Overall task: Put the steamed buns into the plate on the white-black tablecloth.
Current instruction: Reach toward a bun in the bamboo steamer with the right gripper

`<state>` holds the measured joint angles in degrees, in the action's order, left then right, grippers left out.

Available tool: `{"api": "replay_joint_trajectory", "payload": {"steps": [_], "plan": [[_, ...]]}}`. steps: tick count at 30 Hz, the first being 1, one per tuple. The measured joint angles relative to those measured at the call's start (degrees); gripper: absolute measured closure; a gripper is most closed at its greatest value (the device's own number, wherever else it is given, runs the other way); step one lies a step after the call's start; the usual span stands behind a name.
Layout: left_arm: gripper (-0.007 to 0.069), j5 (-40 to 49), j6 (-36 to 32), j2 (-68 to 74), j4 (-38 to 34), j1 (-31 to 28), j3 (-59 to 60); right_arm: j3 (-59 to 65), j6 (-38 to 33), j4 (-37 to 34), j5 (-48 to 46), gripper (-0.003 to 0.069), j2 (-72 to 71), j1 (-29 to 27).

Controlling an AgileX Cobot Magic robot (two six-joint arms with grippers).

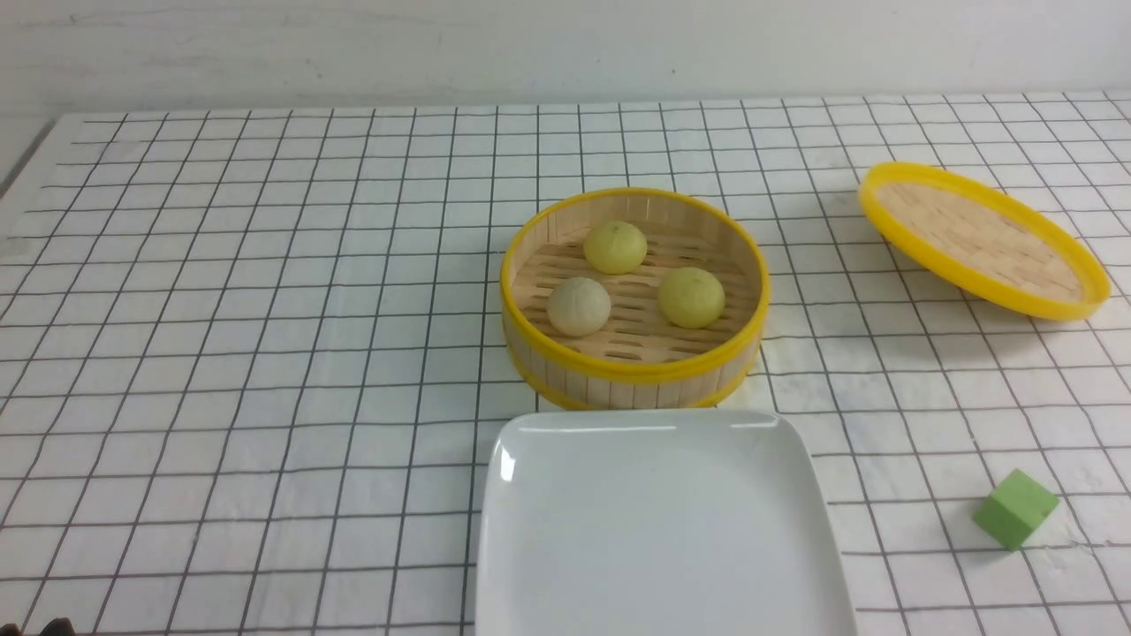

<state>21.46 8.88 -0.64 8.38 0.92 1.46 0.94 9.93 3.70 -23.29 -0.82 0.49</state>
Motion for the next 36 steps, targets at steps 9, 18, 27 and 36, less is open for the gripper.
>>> {"api": "replay_joint_trajectory", "payload": {"steps": [9,18,27,36], "plan": [[0.0384,0.0,0.0,0.0,0.0,0.0,0.0,0.0,0.0,0.1,0.0,0.0419,0.0,0.0],[0.0384,-0.1,10.9,0.0,-12.8,0.0,0.0,0.2,10.0,-11.8,1.4,0.0419,0.0,0.0],[0.0384,0.6,35.6,0.0,-39.3,0.0,0.1,0.5,25.2,-29.8,2.0,0.0419,0.0,0.0],[0.0456,1.1,24.6,0.0,-41.6,0.0,-5.8,-7.3,22.0,-24.8,2.0,0.047,0.5,0.0]]}}
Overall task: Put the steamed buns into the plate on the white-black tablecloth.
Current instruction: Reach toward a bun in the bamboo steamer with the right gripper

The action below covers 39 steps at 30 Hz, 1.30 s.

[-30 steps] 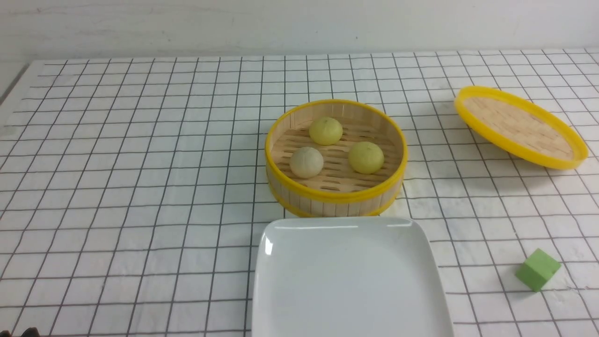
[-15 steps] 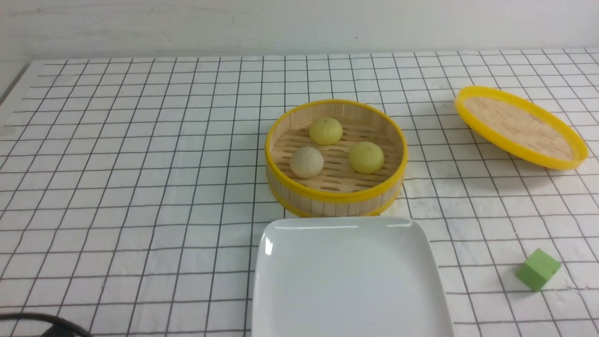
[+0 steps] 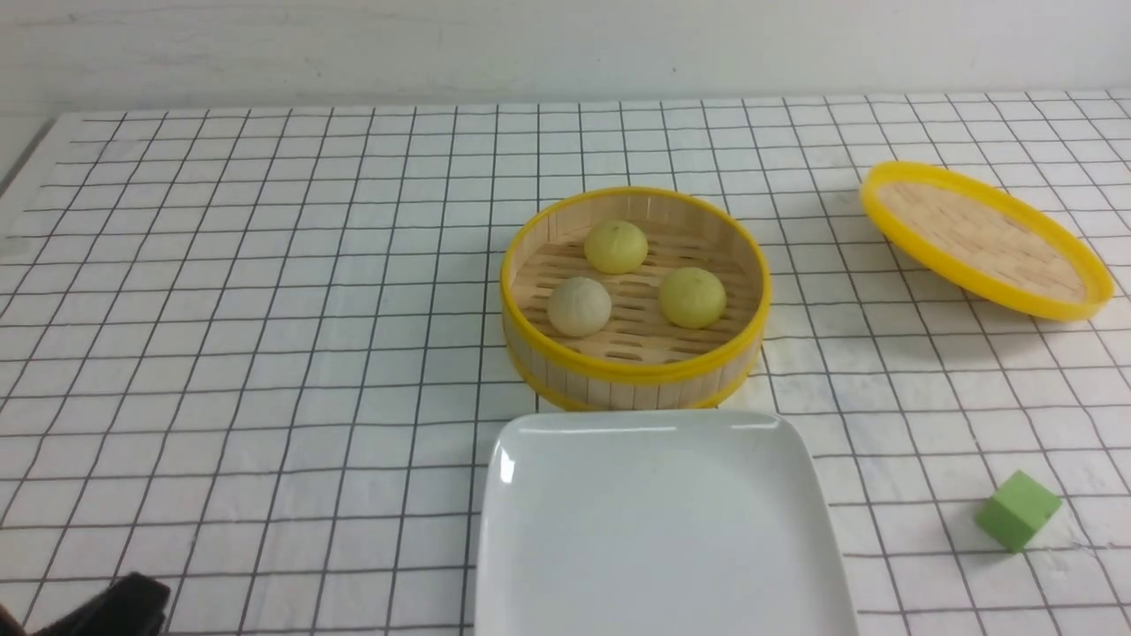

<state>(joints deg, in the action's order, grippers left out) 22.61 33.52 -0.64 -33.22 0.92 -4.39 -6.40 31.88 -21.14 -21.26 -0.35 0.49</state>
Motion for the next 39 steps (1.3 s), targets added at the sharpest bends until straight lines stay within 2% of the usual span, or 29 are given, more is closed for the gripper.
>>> {"api": "replay_joint_trajectory", "payload": {"steps": [1,2,3,4,5,8,10,11,13,16,17,18,21,23,24,26,27,29,31,32,33,35,39], "plan": [[0.0503,2.1,-6.7,0.0,0.0,0.0,-4.2,-5.1,-2.4,4.1,-2.0,0.053,2.0,0.0],[0.0519,2.4,-8.3,0.1,0.0,0.0,-5.5,-5.7,-2.7,5.4,-2.9,0.0538,2.7,0.0],[0.058,5.8,-12.9,1.6,0.0,0.0,-10.2,-11.8,-4.7,10.8,-8.1,0.062,6.5,0.0],[0.0585,6.9,-13.9,2.3,0.0,0.0,-10.8,-12.4,-4.8,12.1,-9.9,0.0629,7.7,0.0],[0.0612,10.8,-16.1,5.3,0.4,0.0,-14.2,-16.9,-4.8,15.5,-16.1,0.0664,11.7,0.0],[0.0622,23.5,-18.5,17.5,3.7,0.0,-19.5,-24.8,-4.4,20.7,-34.4,0.0671,24.0,0.0],[0.0622,26.6,-19.3,21.3,5.0,0.0,-20.7,-26.9,-5.0,21.1,-39.2,0.0671,27.8,0.0],[0.0622,30.8,-21.7,28.3,7.2,0.0,-22.2,-29.1,-8.3,19.3,-42.4,0.0671,34.4,0.0],[0.0622,31.8,-23.3,32.0,7.8,0.0,-22.7,-29.7,-11.6,17.0,-41.9,0.0671,37.9,0.0],[0.0622,32.3,-28.5,39.3,8.2,0.0,-24.0,-30.3,-23.1,5.8,-36.3,0.0663,45.5,0.0],[0.0622,32.2,-30.2,41.9,8.0,0.0,-24.5,-30.8,-28.4,-0.2,-33.5,0.0653,48.8,0.0],[0.0622,32.2,-30.2,41.9,7.9,0.0,-24.6,-31.0,-30.2,-1.0,-33.2,0.0648,49.3,0.0],[0.0613,31.3,-32.6,46.7,7.6,0.0,-25.2,-34.4,-44.2,-14.4,-30.2,0.0577,58.2,0.2],[0.0608,31.0,-32.9,47.6,7.4,0.0,-25.3,-35.7,-48.6,-17.7,-29.2,0.0544,61.2,0.9],[0.0596,30.8,-33.1,49.1,7.4,0.0,-25.4,-38.4,-53.5,-21.7,-27.3,0.05,65.0,2.7],[0.0582,30.8,-33.5,50.1,7.4,0.0,-25.4,-41.4,-55.6,-23.2,-25.0,0.0472,68.9,5.4],[0.0577,30.8,-33.5,50.5,7.4,0.0,-25.4,-42.2,-55.9,-23.4,-24.3,0.0467,69.9,6.2],[0.0553,30.8,-33.5,51.8,7.5,0.0,-25.4,-48.9,-55.6,-22.1,-21.3,0.0446,77.3,11.4],[0.0529,30.7,-33.5,52.2,7.6,0.0,-25.4,-55.1,-52.9,-17.5,-20.6,0.0434,84.5,15.6],[0.0524,30.7,-33.5,52.2,7.6,0.0,-25.4,-55.7,-52.5,-16.9,-20.6,0.0432,85.1,15.6],[0.0499,30.4,-33.5,52.3,7.7,0.0,-25.4,-61.8,-48.6,-11.1,-20.7,0.0415,91.4,18.7],[0.0485,30.3,-33.5,52.3,7.8,0.0,-25.4,-65.9,-45.7,-6.7,-20.9,0.0404,95.5,20.0],[0.0429,29.7,-33.5,52.3,7.8,0.0,-25.4,-79.9,-33.8,8.8,-21.3,0.038,109.4,23.3]]}}
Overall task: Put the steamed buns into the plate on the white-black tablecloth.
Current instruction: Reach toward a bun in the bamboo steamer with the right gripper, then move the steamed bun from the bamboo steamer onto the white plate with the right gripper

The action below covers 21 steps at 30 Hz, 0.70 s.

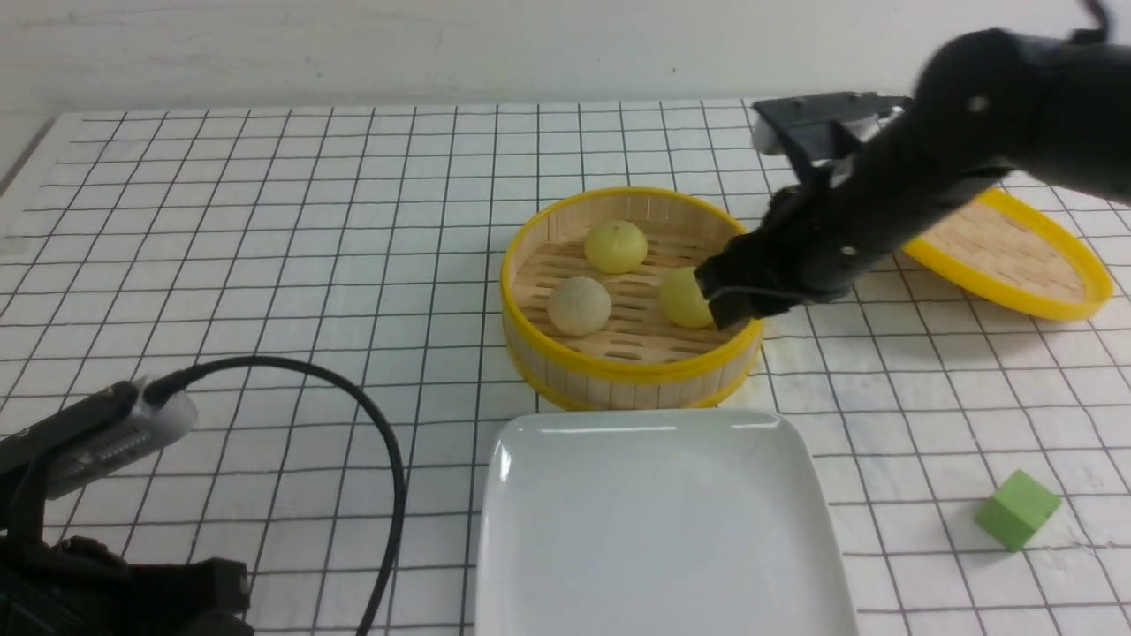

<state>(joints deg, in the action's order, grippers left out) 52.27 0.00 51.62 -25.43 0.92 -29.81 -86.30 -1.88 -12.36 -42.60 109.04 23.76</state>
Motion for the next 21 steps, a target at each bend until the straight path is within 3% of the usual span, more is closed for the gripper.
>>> {"api": "replay_joint_trajectory", "payload": {"steps": [5,10,15,19,21], "plan": [[0.0405,0.0,0.0,0.0,0.0,0.0,0.0,-10.4,9.6,10.2,0.1,0.0378,10.3,0.1],[0.0398,-0.1,0.0,0.0,0.0,0.0,0.0,-13.2,11.8,12.4,1.5,0.0411,14.6,0.1],[0.0395,-0.1,0.0,0.0,0.0,0.0,0.0,-13.6,10.5,10.9,0.2,0.0644,13.4,0.2],[0.0392,-0.1,0.0,0.0,0.0,0.0,0.0,-13.4,9.1,10.3,-3.8,0.0653,9.0,0.9],[0.0391,-0.2,0.0,0.0,0.1,0.0,0.0,-12.8,8.1,10.0,-10.2,0.0653,2.4,1.4]]}}
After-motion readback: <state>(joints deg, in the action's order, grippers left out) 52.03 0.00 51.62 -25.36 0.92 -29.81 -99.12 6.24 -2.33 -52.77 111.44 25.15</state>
